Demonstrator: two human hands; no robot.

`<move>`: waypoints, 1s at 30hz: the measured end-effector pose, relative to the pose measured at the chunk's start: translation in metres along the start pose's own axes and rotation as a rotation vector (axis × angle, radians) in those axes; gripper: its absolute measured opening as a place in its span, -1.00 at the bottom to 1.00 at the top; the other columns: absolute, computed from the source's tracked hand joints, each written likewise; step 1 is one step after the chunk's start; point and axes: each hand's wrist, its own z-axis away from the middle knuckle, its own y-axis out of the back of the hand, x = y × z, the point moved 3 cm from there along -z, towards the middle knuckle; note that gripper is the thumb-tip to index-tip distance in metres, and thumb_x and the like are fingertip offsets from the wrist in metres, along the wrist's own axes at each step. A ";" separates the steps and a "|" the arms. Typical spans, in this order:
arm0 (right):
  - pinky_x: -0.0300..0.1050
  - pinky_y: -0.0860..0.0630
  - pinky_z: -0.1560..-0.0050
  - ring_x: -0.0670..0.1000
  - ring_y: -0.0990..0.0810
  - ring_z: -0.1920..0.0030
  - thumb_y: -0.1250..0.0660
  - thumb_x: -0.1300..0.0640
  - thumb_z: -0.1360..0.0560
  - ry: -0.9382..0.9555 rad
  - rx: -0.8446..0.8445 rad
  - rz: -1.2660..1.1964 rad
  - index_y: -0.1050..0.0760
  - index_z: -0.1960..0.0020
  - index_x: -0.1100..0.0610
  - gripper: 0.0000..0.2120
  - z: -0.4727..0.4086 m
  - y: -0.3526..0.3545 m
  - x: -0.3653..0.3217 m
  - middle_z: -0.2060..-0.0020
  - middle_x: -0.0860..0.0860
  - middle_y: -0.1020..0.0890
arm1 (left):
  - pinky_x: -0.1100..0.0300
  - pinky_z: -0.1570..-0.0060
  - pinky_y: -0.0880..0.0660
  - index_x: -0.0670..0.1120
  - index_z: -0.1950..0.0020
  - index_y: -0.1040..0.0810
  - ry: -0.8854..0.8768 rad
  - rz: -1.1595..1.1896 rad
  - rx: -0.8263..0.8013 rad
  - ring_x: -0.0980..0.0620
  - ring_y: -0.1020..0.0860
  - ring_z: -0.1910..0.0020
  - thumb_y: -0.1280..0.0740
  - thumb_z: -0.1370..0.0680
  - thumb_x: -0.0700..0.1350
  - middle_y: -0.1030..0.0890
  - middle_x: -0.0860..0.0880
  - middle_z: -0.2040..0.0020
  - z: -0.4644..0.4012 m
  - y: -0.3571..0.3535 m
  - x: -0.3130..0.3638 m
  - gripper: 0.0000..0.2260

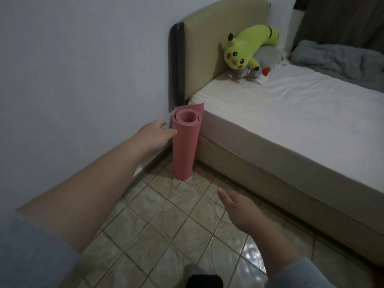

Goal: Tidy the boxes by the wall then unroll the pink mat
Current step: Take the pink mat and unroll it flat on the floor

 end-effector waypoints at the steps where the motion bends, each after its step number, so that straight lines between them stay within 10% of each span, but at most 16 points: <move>1: -0.16 -0.28 -0.05 0.06 -0.46 -0.28 -0.01 -0.24 -0.57 0.000 -0.010 -0.003 -0.43 -0.36 0.05 -0.46 -0.020 0.008 0.000 -0.29 0.05 -0.52 | 0.10 -0.27 -0.30 -0.08 -0.46 -0.26 0.010 -0.008 -0.002 -0.10 -0.37 -0.37 -0.26 -0.53 0.09 -0.35 -0.12 -0.45 -0.019 -0.002 0.007 -0.45; 6: -0.16 -0.31 -0.07 0.10 -0.47 -0.28 -0.03 -0.19 -0.59 0.061 -0.019 0.018 -0.46 -0.31 0.08 -0.51 -0.137 0.063 -0.021 -0.24 0.08 -0.55 | 0.22 0.18 -0.36 0.01 0.05 -0.55 0.045 0.004 -0.019 0.01 -0.47 0.01 -0.30 -0.53 -0.03 -0.52 0.07 0.14 -0.091 -0.025 0.013 -0.92; 11: -0.16 -0.31 -0.04 0.13 -0.50 -0.22 -0.04 -0.16 -0.60 0.162 0.002 0.089 -0.52 -0.22 0.12 -0.53 -0.257 0.108 -0.072 -0.23 0.14 -0.57 | 0.30 -0.09 -0.27 -0.10 -0.43 -0.31 0.166 0.046 -0.149 -0.01 -0.44 -0.30 -0.30 -0.53 -0.02 -0.45 -0.09 -0.37 -0.146 -0.060 -0.013 -0.51; 16: -0.17 -0.29 -0.01 0.08 -0.52 -0.18 0.02 -0.22 -0.59 0.264 0.022 0.112 -0.53 -0.21 0.01 -0.52 -0.363 0.124 -0.116 -0.19 0.06 -0.59 | 0.53 0.26 -0.37 0.11 -0.17 -0.42 0.250 0.083 -0.249 0.48 -0.45 0.19 -0.32 -0.49 0.03 -0.53 0.29 0.02 -0.180 -0.102 -0.046 -0.73; 22: -0.16 -0.27 -0.08 0.13 -0.46 -0.28 -0.07 -0.18 -0.59 0.150 -0.037 0.048 -0.38 -0.38 0.08 -0.51 -0.489 0.113 -0.124 -0.32 0.10 -0.50 | 0.57 0.27 -0.30 0.23 -0.13 -0.43 0.191 0.076 -0.234 0.54 -0.36 0.23 -0.32 -0.40 0.10 -0.50 0.38 0.01 -0.298 -0.102 -0.046 -0.69; 30: 0.08 -0.40 -0.30 0.18 -0.44 -0.30 -0.39 -0.16 -0.38 -0.078 -0.162 -0.038 -0.13 -0.50 0.04 -0.19 -0.578 0.051 -0.071 -0.35 0.13 -0.41 | -0.05 -0.38 -0.28 0.00 -0.53 -0.03 0.288 -0.167 -0.098 -0.17 -0.29 -0.43 -0.38 -0.39 0.23 -0.25 -0.15 -0.50 -0.466 -0.103 -0.068 -0.15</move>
